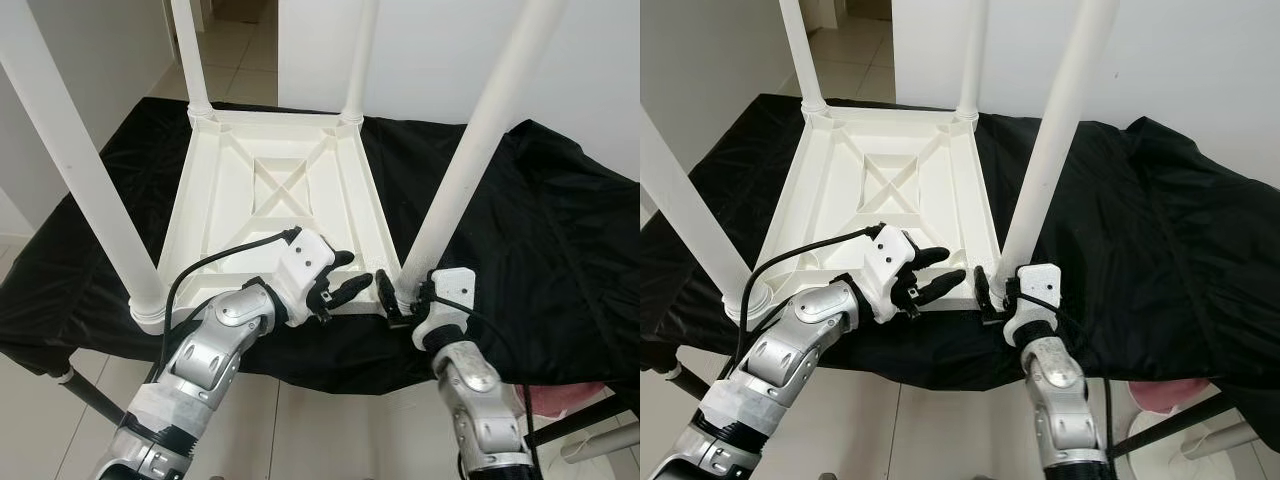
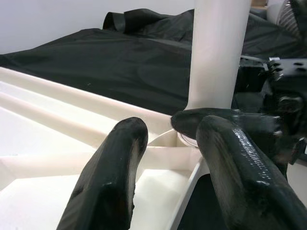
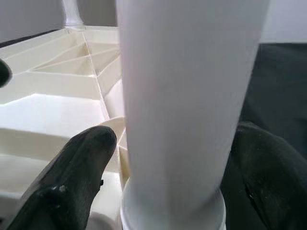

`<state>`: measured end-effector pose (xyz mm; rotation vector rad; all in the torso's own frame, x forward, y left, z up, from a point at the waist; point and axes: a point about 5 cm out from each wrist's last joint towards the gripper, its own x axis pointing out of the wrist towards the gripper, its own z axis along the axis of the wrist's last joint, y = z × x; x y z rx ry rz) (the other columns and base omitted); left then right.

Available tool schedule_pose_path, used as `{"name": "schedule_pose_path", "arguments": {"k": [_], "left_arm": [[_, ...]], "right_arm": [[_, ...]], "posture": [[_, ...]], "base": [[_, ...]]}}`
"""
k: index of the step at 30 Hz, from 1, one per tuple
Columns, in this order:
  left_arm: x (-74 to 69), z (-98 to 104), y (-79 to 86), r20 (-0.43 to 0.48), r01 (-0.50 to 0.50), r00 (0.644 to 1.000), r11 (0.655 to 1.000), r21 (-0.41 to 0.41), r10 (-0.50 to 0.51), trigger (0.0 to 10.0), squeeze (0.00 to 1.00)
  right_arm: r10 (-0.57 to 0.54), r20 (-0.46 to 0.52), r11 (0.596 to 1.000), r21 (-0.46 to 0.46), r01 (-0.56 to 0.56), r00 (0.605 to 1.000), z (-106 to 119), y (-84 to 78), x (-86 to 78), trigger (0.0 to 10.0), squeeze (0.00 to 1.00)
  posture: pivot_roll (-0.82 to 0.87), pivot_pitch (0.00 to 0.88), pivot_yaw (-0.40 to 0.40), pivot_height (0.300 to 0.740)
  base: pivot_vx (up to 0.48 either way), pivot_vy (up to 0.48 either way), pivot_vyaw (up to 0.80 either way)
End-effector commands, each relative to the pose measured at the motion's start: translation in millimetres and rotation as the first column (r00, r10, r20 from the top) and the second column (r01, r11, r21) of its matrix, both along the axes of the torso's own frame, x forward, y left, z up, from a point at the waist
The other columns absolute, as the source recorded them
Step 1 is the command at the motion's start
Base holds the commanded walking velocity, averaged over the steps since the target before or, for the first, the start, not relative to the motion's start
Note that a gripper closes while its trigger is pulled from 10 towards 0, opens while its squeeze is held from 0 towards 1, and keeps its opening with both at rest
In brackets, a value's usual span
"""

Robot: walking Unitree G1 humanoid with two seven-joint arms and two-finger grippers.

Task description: Building children table

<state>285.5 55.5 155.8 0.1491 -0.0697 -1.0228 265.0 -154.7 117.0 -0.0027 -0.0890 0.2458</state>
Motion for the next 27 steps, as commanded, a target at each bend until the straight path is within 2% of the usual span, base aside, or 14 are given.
{"name": "schedule_pose_path", "arguments": {"k": [1, 9, 11, 15, 19, 24, 25, 27], "left_arm": [[-6.5, -3, 1.1, -0.017, 0.091, 0.996, 0.996, 0.019, -0.090, 10.0, 0.00], [-12.8, -14, 5.6, -0.027, 0.130, 0.991, 0.988, 0.081, -0.128, 10.0, 0.00], [-17.0, -18, 4.5, -0.035, 0.152, 0.988, 0.984, 0.090, -0.149, 10.0, 0.00], [-21.9, -19, 4.1, -0.043, 0.173, 0.985, 0.980, 0.097, -0.170, 10.0, 0.00], [-22.7, -20, 4.4, -0.045, 0.179, 0.984, 0.979, 0.100, -0.175, 10.0, 0.00], [-24.4, -19, 4.3, -0.048, 0.190, 0.981, 0.976, 0.105, -0.186, 10.0, 0.00], [-24.4, -18, 2.5, -0.042, 0.193, 0.981, 0.976, 0.103, -0.189, 10.0, 0.00], [-24.3, -17, 1.9, -0.040, 0.193, 0.981, 0.976, 0.102, -0.190, 10.0, 0.00]], "right_arm": [[0.055, 0.003, 0.998, 0.002, -0.055, 0.998, 0, -9.1, -2.1, 10.0, 0.00], [0.212, -0.002, 0.976, -0.058, -0.212, 0.977, 3, -19.3, 0.0, 10.0, 0.00], [0.236, -0.019, 0.971, -0.036, -0.236, 0.972, 4, -24.7, 6.0, 10.0, 0.00], [0.317, -0.054, 0.944, -0.082, -0.320, 0.947, 1, -26.9, 10.7, 10.0, 0.00], [0.330, -0.061, 0.938, -0.089, -0.335, 0.942, 1, -29.0, 13.5, 10.0, 0.00], [0.363, -0.067, 0.922, -0.118, -0.369, 0.929, 5, -33.7, 28.2, 10.0, 0.00], [0.390, -0.062, 0.910, -0.129, -0.394, 0.919, 9, -32.8, 36.2, 0.0, 0.00], [0.396, -0.060, 0.907, -0.132, -0.400, 0.916, 10, -32.4, 38.4, 0.0, 0.00]], "posture": [[-0.01, 0.000, -0.031, 0.740], [-0.02, 0.000, -0.032, 0.740], [-0.02, 0.000, -0.032, 0.740], [-0.01, 0.000, -0.026, 0.740], [-0.01, 0.000, -0.024, 0.740], [-0.01, 0.000, -0.020, 0.740], [0.00, 0.000, -0.027, 0.740], [0.00, 0.000, -0.027, 0.740]], "base": [[0.000, 0.000, 0.00], [0.000, 0.000, 0.00], [0.000, 0.000, 0.00], [0.000, 0.000, 0.00], [0.000, 0.000, 0.00], [0.000, 0.000, 0.00], [0.000, 0.000, 0.00], [0.000, 0.000, 0.00]]}}
